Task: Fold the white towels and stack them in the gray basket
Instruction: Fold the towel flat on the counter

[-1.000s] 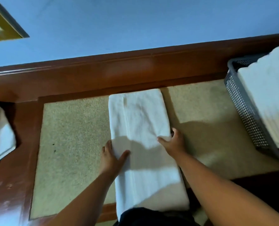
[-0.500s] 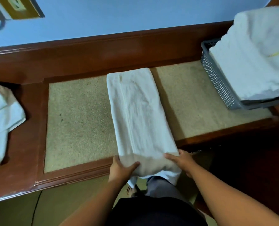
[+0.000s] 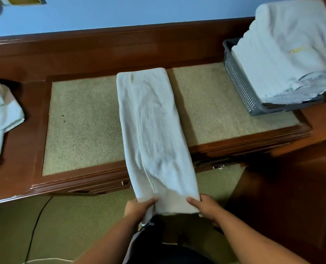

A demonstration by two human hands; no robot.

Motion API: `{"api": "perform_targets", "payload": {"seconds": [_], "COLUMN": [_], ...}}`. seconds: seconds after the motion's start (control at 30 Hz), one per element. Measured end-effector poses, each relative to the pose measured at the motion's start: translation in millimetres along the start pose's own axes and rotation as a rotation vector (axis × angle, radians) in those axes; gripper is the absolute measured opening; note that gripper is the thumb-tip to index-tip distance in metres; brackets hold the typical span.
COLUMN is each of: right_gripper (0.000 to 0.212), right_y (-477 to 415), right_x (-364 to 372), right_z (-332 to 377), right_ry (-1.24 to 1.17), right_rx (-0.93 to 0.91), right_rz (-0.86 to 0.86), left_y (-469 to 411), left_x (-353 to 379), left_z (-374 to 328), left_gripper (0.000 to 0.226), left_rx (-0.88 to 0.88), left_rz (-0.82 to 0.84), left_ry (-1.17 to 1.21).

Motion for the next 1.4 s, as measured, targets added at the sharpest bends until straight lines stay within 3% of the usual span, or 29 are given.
{"api": "perform_targets", "payload": {"seconds": [0.2,0.3,0.57,0.7,0.83,0.97,1.1,1.33,1.4], "right_gripper": [0.023,0.036,0.03,0.032,0.027,0.023,0.011,0.028,0.021], "right_y": [27,34,64,82,98,106,115,118,112], "right_x": [-16,-24,-33,-35,-40,-46,-55,-69,-74], "right_z": [10,9,2,-29,-60,-78,-62,26,57], "right_ry": [-0.053,-0.042,-0.068,0.003,0.068,0.07,-0.116,-0.457,-0.54], "right_rx": [-0.054,-0.115,-0.194,-0.147,-0.092,-0.11,-0.209,-0.317,-0.336], "right_rz": [-0.037,-0.081,-0.061,-0.013,0.058,0.035,-0.003,0.038,0.043], "left_y": [30,41,70,94,119,130,139,150,152], "left_x": [15,18,-3,-6,3,9,7,-3,-9], "left_z": [17,24,35,63,105,128,113,11,-24], "left_gripper": [0.05,0.044,0.018,0.024,0.009,0.021,0.021,0.038,0.041], "left_rx": [-0.002,0.02,0.023,0.01,-0.045,-0.034,-0.001,0.205,0.268], "left_rz": [-0.037,-0.048,0.022,0.043,0.081,0.13,0.217,0.33,0.332], "left_ry": [0.063,0.07,0.397,0.377,0.381,0.405,0.555,0.82,0.845]}}
Point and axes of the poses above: each hand's wrist, its own y-axis away from the middle knuckle, its own x-axis out of the palm, z = x × y, the point moved 1 cm from there along -y, towards the middle knuckle, and after that the axes turned 10 degrees about -z, right-handed, at the moved point
